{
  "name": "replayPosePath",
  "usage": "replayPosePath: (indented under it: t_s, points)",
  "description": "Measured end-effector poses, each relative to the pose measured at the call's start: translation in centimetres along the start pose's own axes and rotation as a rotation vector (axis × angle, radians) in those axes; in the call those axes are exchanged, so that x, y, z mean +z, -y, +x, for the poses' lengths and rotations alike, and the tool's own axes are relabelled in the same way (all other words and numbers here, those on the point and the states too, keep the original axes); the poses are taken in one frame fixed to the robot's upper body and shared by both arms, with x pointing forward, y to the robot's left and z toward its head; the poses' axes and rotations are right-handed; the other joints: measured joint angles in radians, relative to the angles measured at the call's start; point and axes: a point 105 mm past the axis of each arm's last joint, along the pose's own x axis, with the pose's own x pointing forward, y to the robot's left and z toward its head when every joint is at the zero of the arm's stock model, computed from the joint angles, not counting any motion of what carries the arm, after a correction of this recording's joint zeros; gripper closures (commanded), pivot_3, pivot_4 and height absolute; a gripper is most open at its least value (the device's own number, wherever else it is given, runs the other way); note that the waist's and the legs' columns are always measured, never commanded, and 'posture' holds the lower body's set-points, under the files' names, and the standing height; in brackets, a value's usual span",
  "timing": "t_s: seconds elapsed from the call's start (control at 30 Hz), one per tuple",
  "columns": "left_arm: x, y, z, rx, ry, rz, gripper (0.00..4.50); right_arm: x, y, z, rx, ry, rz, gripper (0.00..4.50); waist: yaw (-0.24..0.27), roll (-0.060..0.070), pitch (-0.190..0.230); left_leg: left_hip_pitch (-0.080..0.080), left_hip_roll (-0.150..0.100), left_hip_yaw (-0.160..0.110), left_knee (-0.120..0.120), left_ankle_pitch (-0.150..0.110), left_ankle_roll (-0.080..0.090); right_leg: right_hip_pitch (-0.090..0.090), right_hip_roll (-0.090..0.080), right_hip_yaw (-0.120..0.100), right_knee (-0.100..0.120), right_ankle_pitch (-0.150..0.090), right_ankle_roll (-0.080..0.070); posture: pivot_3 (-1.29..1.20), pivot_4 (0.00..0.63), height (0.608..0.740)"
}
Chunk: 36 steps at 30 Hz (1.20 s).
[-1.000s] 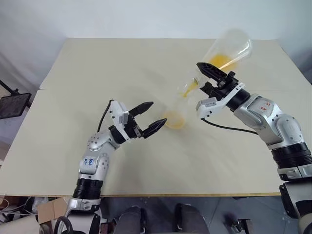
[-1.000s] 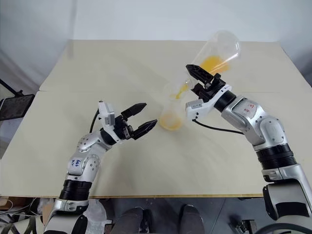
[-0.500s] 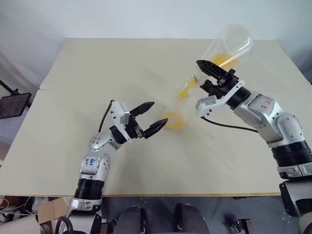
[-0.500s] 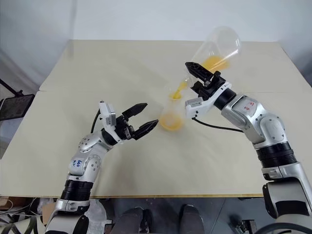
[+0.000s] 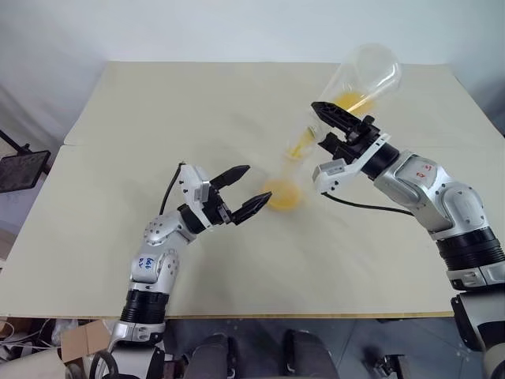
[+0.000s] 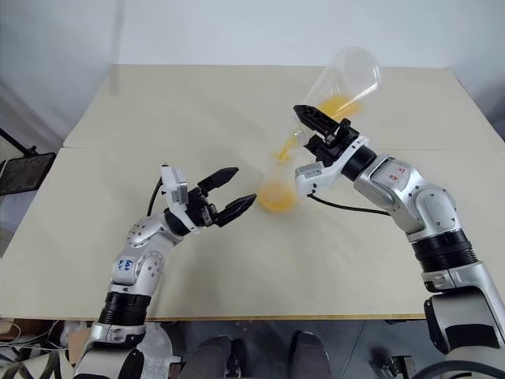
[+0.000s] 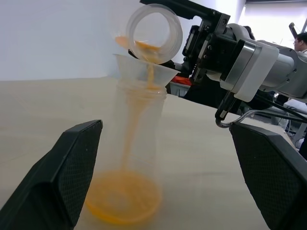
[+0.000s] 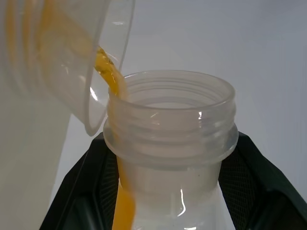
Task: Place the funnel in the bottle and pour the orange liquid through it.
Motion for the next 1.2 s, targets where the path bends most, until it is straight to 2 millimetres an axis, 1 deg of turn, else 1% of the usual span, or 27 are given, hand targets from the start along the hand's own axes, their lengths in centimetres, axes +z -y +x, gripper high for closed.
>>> replayPosePath:
  t_s: [1.2]
  points:
    - [-0.22,0.04,-0.06,0.017,0.008,-0.007,0.00,0.09,0.18,0.09,-0.015,0.014,-0.027,2.08,-0.002,0.000,0.000,0.000,0.000,0.000,0.000,0.000,0.000,0.000,0.000,0.000,0.000,0.000,0.000,0.00,0.150,0.740]
